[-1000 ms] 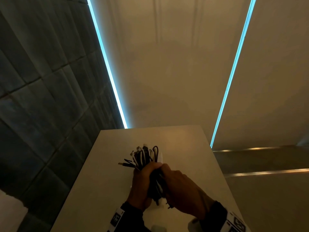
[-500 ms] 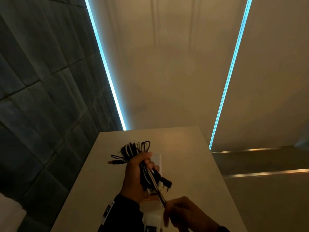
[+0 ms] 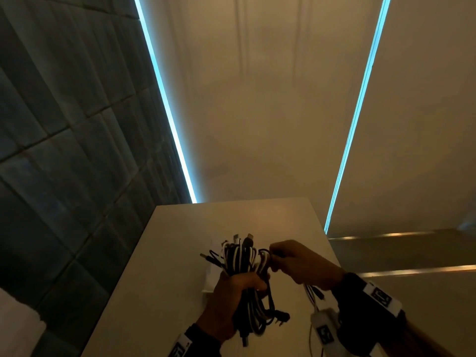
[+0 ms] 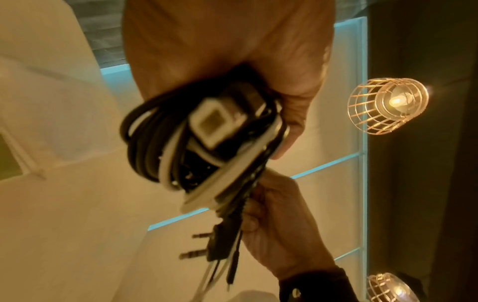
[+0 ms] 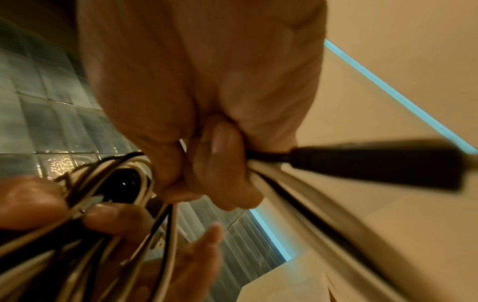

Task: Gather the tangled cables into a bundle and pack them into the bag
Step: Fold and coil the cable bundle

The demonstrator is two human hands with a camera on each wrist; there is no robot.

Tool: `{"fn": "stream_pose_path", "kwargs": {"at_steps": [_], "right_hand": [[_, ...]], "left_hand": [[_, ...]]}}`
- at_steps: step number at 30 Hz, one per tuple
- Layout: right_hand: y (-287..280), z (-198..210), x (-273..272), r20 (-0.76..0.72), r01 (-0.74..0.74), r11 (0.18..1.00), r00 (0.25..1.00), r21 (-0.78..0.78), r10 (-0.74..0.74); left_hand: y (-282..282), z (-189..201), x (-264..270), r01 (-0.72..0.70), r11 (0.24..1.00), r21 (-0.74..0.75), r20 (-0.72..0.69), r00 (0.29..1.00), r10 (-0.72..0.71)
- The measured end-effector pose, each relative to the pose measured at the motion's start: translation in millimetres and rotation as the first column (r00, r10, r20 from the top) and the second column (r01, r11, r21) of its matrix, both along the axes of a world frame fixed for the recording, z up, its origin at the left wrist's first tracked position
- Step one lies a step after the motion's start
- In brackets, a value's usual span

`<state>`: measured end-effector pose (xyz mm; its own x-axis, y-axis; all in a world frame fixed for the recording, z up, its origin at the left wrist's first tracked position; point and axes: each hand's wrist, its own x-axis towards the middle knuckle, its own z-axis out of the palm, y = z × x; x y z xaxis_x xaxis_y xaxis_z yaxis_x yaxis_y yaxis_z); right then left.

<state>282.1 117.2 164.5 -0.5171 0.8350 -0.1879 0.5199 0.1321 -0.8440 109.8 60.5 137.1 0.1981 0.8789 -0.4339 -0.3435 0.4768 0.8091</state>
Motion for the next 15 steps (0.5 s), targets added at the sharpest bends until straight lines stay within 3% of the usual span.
{"fn": "stream_pose_path", "kwargs": {"at_steps": [4, 10, 15], "right_hand": [[-4, 6, -6, -0.168, 0.011, 1.000, 0.986, -0.018, -0.014], [-4, 10, -8, -0.252, -0.027, 0.999, 0.967, 0.018, 0.030], [-2, 22, 5, -0.292, -0.142, 0.989, 0.945, 0.045, 0.149]], "left_hand": [[-4, 2, 7, -0.028, 1.000, 0.008, 0.083, 0.996, 0.028], [-7, 9, 10, 0.023, 0.999, -0.034, 0.117, 0.993, -0.018], [-5, 10, -3, 0.209, 0.978, -0.025, 0.136, 0.969, -0.204]]}}
